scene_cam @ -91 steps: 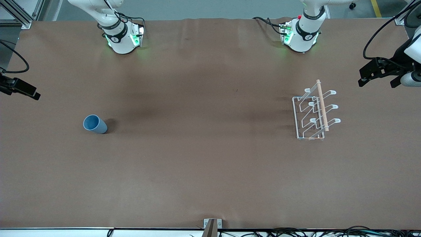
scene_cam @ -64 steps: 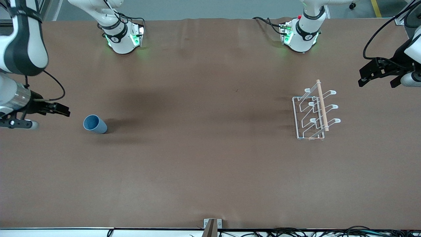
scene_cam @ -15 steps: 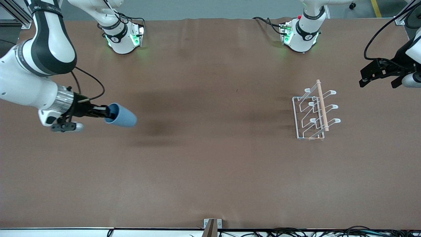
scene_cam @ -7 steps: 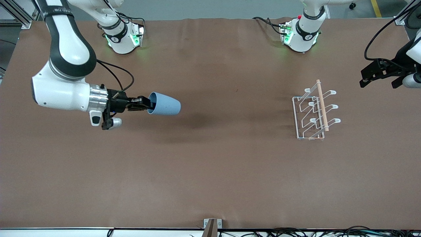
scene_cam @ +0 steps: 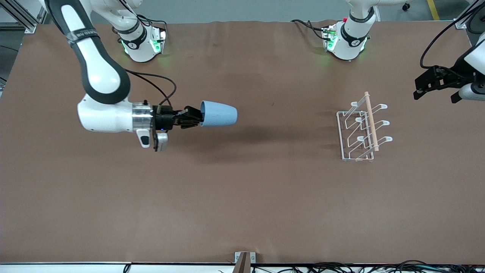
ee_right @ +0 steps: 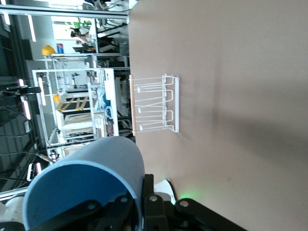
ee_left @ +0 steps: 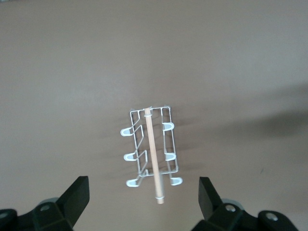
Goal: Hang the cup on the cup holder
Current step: 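Lift the blue cup with the right gripper toward the table center, then carry the cup with the right gripper while the left gripper reaches it, then grasp the cup rim with the left gripper from inside, then open the right gripper and withdraw while the left gripper carries the cup, then lower the cup onto a white hook with the left gripper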
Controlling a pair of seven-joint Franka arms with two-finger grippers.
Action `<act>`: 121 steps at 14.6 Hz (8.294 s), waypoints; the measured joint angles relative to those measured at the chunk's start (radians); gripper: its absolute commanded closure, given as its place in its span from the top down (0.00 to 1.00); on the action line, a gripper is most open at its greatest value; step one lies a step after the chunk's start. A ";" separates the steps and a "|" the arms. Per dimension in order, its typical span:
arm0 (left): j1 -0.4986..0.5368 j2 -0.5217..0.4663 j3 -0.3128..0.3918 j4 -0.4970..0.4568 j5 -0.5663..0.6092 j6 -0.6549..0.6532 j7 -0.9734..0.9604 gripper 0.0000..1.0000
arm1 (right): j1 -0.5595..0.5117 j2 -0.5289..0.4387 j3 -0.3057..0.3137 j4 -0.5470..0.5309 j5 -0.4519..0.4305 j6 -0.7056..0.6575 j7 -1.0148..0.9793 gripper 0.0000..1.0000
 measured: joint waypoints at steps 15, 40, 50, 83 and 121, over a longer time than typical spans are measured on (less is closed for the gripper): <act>-0.053 0.129 -0.280 -0.001 -0.093 0.100 0.706 1.00 | 0.037 0.127 0.124 -0.001 0.316 0.092 -0.218 0.00; -0.336 0.376 -0.359 0.009 -0.077 0.433 0.718 1.00 | 0.043 0.134 0.132 -0.001 0.326 0.093 -0.234 0.01; -0.354 0.397 -0.360 -0.001 0.003 0.440 0.656 0.40 | 0.049 0.138 0.133 0.001 0.331 0.112 -0.242 0.01; -0.241 0.412 -0.331 -0.155 0.962 -0.154 0.728 0.03 | -0.045 -0.105 -0.248 0.006 -1.195 0.078 0.436 1.00; -0.214 0.716 -0.346 -0.160 1.206 -0.291 0.438 0.95 | -0.035 -0.311 -0.443 0.389 -1.357 -0.491 0.607 1.00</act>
